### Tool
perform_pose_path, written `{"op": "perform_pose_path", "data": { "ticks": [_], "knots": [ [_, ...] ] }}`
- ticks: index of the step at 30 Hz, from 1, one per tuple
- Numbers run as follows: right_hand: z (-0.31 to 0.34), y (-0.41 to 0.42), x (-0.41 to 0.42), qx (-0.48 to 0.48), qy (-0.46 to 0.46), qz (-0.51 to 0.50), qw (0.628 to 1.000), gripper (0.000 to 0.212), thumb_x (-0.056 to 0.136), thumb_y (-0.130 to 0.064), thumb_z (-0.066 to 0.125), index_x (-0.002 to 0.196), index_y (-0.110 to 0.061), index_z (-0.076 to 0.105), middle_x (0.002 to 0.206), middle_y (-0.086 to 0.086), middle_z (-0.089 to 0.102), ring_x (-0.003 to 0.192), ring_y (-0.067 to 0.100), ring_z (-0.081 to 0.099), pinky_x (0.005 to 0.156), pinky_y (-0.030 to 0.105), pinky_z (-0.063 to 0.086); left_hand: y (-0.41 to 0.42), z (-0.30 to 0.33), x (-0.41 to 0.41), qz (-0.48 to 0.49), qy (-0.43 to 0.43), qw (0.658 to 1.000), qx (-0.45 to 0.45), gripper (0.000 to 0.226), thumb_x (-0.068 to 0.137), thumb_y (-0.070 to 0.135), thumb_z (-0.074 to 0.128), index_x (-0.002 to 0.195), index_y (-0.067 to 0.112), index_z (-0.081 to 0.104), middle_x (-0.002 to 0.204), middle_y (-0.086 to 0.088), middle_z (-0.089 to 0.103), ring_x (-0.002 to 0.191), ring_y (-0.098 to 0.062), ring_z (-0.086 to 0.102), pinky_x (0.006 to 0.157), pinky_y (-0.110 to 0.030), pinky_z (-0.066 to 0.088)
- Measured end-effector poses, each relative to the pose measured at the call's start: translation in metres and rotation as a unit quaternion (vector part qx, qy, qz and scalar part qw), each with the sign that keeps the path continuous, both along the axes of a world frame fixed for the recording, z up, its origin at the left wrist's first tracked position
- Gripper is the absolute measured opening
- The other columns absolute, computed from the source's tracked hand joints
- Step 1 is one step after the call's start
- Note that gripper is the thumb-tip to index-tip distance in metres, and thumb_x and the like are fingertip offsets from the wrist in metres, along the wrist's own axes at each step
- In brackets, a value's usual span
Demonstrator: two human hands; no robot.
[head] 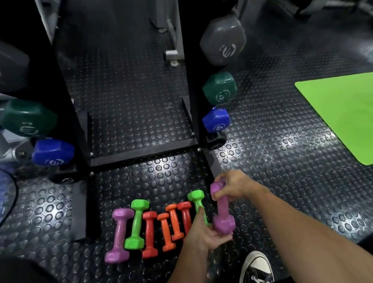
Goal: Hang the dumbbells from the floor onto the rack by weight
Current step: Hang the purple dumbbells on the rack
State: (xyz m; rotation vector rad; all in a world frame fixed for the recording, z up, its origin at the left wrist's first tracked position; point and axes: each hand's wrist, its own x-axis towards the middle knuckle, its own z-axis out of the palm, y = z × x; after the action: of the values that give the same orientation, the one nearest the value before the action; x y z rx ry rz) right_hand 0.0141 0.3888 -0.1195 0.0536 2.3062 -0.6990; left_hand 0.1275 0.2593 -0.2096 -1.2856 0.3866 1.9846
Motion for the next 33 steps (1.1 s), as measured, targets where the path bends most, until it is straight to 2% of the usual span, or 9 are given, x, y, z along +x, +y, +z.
{"op": "perform_pose_path", "data": {
  "ticks": [4, 7, 9, 11, 14, 18, 22, 27, 33],
  "knots": [
    [0.043, -0.003, -0.012, -0.022, 0.020, 0.004, 1.000, 0.051, 0.069, -0.020, 0.089, 0.112, -0.022, 0.063, 0.098, -0.003, 0.070, 0.085, 0.013, 0.071, 0.065, 0.021, 0.059, -0.017, 0.016, -0.028, 0.033, 0.060, 0.995, -0.073, 0.037, 0.106, 0.032, 0.050, 0.123, -0.001, 0.054, 0.133, -0.027, 0.060, 0.120, -0.041, 0.060, 0.099, -0.064, 0.049],
    [0.072, -0.006, -0.018, -0.067, 0.020, 0.003, 0.998, 0.056, 0.072, -0.015, 0.088, 0.118, -0.021, 0.055, 0.102, 0.002, 0.067, 0.082, 0.014, 0.069, 0.062, 0.021, 0.056, -0.034, 0.034, -0.048, 0.034, 0.108, 0.982, -0.154, 0.029, 0.106, 0.020, 0.052, 0.128, 0.002, 0.056, 0.106, -0.019, 0.065, 0.089, -0.030, 0.063, 0.069, -0.045, 0.058],
    [0.087, -0.007, -0.019, -0.115, 0.024, -0.008, 0.993, 0.059, 0.073, -0.010, 0.088, 0.118, -0.021, 0.053, 0.107, 0.008, 0.067, 0.084, 0.018, 0.072, 0.067, 0.024, 0.059, -0.044, 0.052, -0.059, 0.040, 0.140, 0.971, -0.189, 0.030, 0.104, 0.019, 0.056, 0.128, 0.000, 0.061, 0.093, -0.016, 0.066, 0.080, -0.026, 0.063, 0.063, -0.038, 0.055],
    [0.103, -0.008, -0.018, -0.141, 0.040, -0.005, 0.989, 0.063, 0.070, -0.014, 0.091, 0.122, -0.024, 0.056, 0.111, 0.006, 0.067, 0.093, 0.020, 0.072, 0.078, 0.033, 0.063, -0.053, 0.073, -0.068, 0.049, 0.174, 0.960, -0.215, 0.029, 0.103, 0.017, 0.056, 0.125, 0.000, 0.064, 0.090, -0.015, 0.068, 0.078, -0.024, 0.063, 0.068, -0.037, 0.054],
    [0.136, -0.010, -0.017, -0.201, 0.038, -0.020, 0.979, 0.068, 0.073, -0.012, 0.092, 0.132, -0.020, 0.059, 0.118, 0.006, 0.066, 0.096, 0.019, 0.071, 0.072, 0.027, 0.061, -0.061, 0.110, -0.082, 0.068, 0.214, 0.945, -0.239, 0.021, 0.105, 0.017, 0.053, 0.113, 0.001, 0.063, 0.093, -0.016, 0.069, 0.082, -0.028, 0.068, 0.081, -0.041, 0.056],
    [0.177, 0.002, -0.017, -0.272, 0.038, -0.033, 0.961, 0.061, 0.083, 0.001, 0.080, 0.137, -0.019, 0.060, 0.129, 0.013, 0.062, 0.112, 0.032, 0.069, 0.090, 0.054, 0.061, -0.067, 0.160, -0.094, 0.081, 0.261, 0.924, -0.269, 0.024, 0.105, 0.015, 0.054, 0.120, -0.003, 0.061, 0.098, -0.020, 0.068, 0.081, -0.032, 0.066, 0.074, -0.042, 0.060],
    [0.210, 0.012, -0.010, -0.309, 0.046, -0.037, 0.949, 0.053, 0.087, 0.010, 0.071, 0.130, -0.019, 0.064, 0.128, 0.016, 0.061, 0.107, 0.027, 0.070, 0.086, 0.044, 0.063, -0.065, 0.210, -0.098, 0.061, 0.291, 0.907, -0.298, 0.028, 0.105, 0.013, 0.054, 0.127, -0.004, 0.059, 0.097, -0.020, 0.068, 0.077, -0.031, 0.068, 0.056, -0.039, 0.062],
    [0.246, 0.024, 0.007, -0.321, 0.055, -0.044, 0.945, 0.050, 0.088, 0.003, 0.073, 0.132, -0.015, 0.061, 0.128, 0.020, 0.062, 0.108, 0.031, 0.073, 0.085, 0.038, 0.063, -0.056, 0.252, -0.101, 0.029, 0.340, 0.890, -0.304, 0.017, 0.104, 0.016, 0.055, 0.112, 0.002, 0.064, 0.110, -0.018, 0.068, 0.091, -0.029, 0.069, 0.090, -0.049, 0.060],
    [0.281, 0.033, 0.030, -0.388, 0.135, -0.085, 0.908, 0.043, 0.083, 0.011, 0.074, 0.120, -0.008, 0.062, 0.123, 0.023, 0.059, 0.102, 0.031, 0.072, 0.076, 0.043, 0.065, -0.046, 0.304, -0.119, 0.036, 0.407, 0.854, -0.324, 0.030, 0.102, 0.021, 0.061, 0.123, 0.000, 0.061, 0.109, -0.017, 0.068, 0.094, -0.028, 0.068, 0.080, -0.046, 0.062]
  ]
}}
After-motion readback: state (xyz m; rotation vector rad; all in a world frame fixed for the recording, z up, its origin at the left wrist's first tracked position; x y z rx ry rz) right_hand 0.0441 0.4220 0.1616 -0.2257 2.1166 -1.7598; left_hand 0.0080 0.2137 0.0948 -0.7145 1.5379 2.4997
